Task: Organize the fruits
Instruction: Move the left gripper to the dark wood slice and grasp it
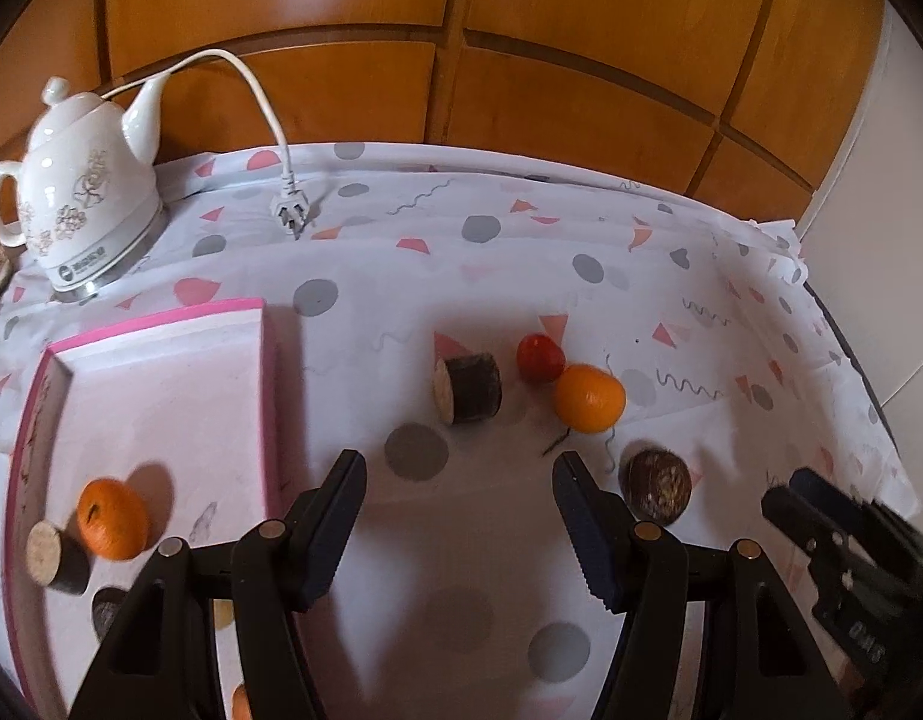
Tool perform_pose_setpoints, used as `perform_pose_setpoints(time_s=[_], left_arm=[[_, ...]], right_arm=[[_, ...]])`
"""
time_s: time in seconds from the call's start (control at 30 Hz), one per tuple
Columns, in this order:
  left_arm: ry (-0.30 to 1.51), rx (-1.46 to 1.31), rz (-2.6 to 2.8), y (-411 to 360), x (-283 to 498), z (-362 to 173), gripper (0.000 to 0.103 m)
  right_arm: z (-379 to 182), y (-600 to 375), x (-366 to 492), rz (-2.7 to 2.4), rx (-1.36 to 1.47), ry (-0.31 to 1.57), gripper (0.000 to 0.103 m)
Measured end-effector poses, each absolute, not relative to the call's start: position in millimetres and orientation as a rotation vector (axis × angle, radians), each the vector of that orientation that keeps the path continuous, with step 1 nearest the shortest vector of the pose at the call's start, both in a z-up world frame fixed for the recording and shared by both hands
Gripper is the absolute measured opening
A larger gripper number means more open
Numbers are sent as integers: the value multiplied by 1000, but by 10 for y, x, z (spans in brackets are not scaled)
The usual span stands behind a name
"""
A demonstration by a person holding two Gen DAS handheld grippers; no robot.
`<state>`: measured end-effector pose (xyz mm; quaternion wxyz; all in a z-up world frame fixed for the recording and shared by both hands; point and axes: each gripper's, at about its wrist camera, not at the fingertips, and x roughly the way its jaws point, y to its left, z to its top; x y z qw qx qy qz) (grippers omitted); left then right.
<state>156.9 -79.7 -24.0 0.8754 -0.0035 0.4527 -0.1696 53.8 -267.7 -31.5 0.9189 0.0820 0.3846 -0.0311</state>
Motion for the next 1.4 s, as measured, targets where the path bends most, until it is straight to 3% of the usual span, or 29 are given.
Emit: perform_pose_setpoints(time_s=[0.47,0.7,1.4], left_arm=[[984,13,-320,-1047,1990,-466,61],[1017,-16,-318,-1041,2088,-626,30],[934,-24,-372,-793,1421,-382,28]], right_arm=[[-359,-2754,651,-59,178,801,37],[-374,-2795,700,-60,183,806,37],[-273,-2485,1246,144,165,825,37]])
